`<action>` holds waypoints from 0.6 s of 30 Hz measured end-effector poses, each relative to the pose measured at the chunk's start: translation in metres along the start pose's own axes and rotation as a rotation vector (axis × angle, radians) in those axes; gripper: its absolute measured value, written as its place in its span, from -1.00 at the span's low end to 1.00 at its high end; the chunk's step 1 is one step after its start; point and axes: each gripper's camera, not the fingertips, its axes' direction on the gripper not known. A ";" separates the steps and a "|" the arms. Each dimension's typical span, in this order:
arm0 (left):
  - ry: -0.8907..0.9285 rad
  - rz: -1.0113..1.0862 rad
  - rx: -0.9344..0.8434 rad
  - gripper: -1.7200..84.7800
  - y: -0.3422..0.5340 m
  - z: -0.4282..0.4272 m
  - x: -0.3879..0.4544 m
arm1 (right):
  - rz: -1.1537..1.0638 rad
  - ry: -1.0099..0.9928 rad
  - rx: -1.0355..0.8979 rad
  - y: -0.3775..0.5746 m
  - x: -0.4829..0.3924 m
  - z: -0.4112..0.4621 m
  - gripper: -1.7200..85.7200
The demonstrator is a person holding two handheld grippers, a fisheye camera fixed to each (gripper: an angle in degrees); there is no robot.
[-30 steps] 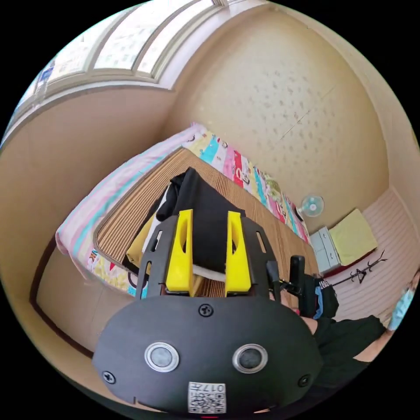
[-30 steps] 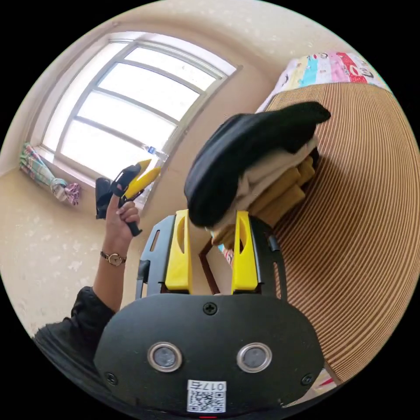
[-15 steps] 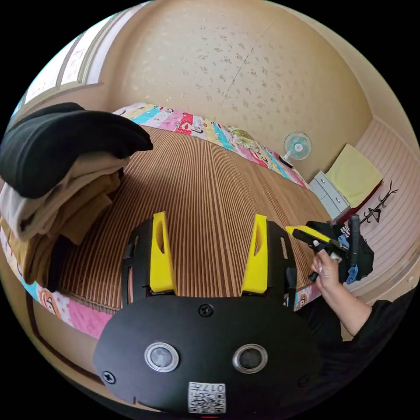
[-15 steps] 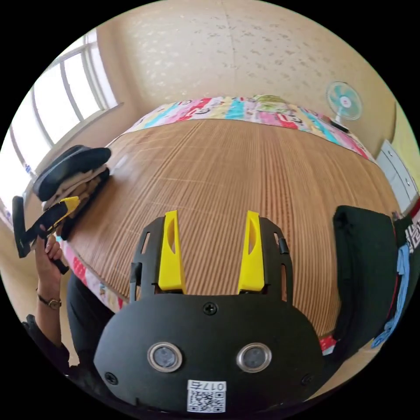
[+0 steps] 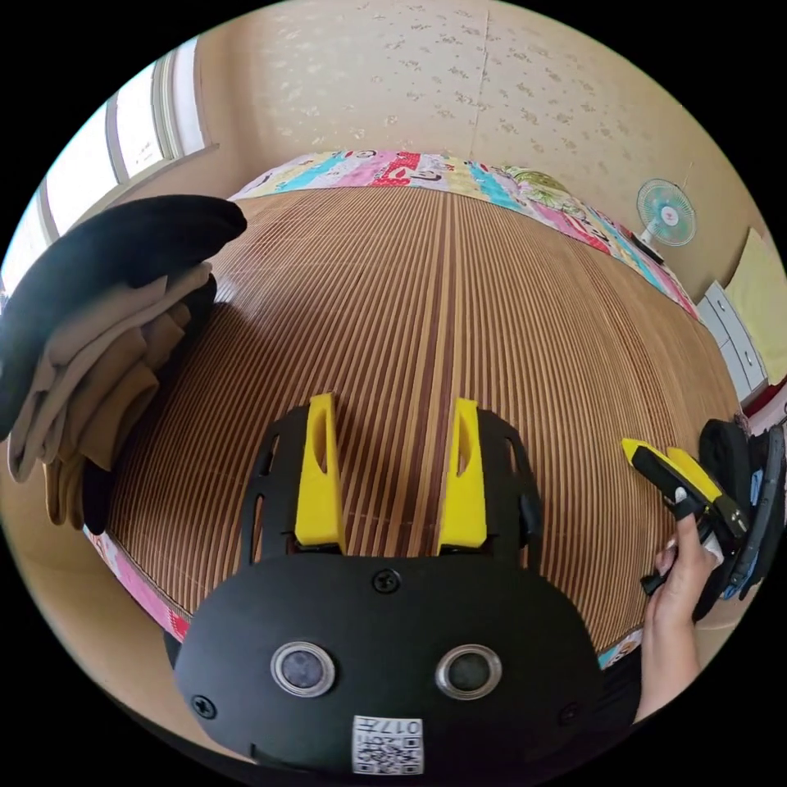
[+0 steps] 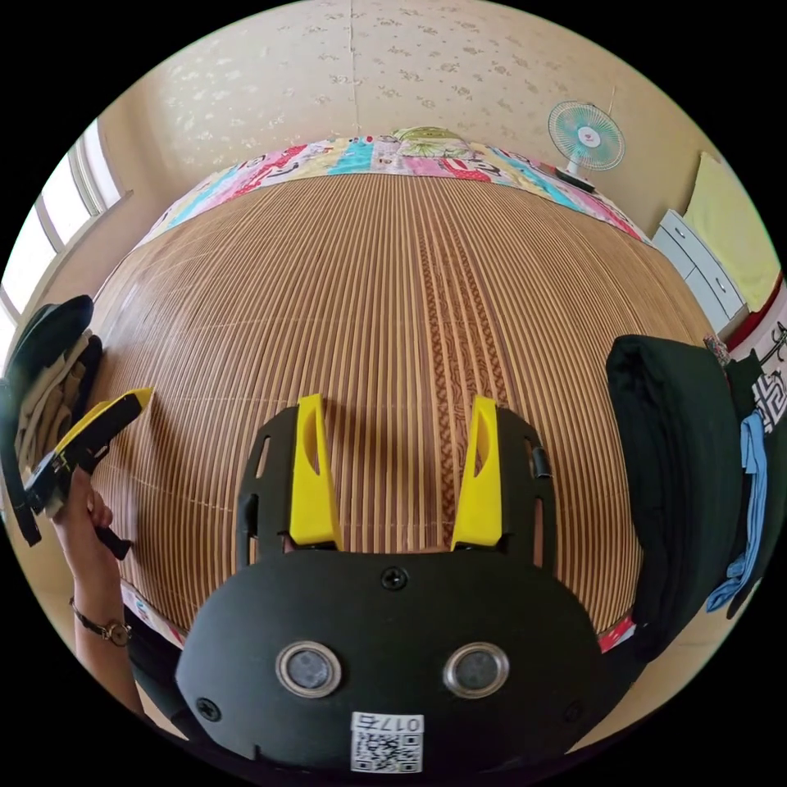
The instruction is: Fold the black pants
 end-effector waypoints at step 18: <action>-0.057 0.026 -0.006 -0.57 -0.004 0.016 0.004 | 0.007 -0.013 0.001 0.012 -0.007 -0.025 -0.43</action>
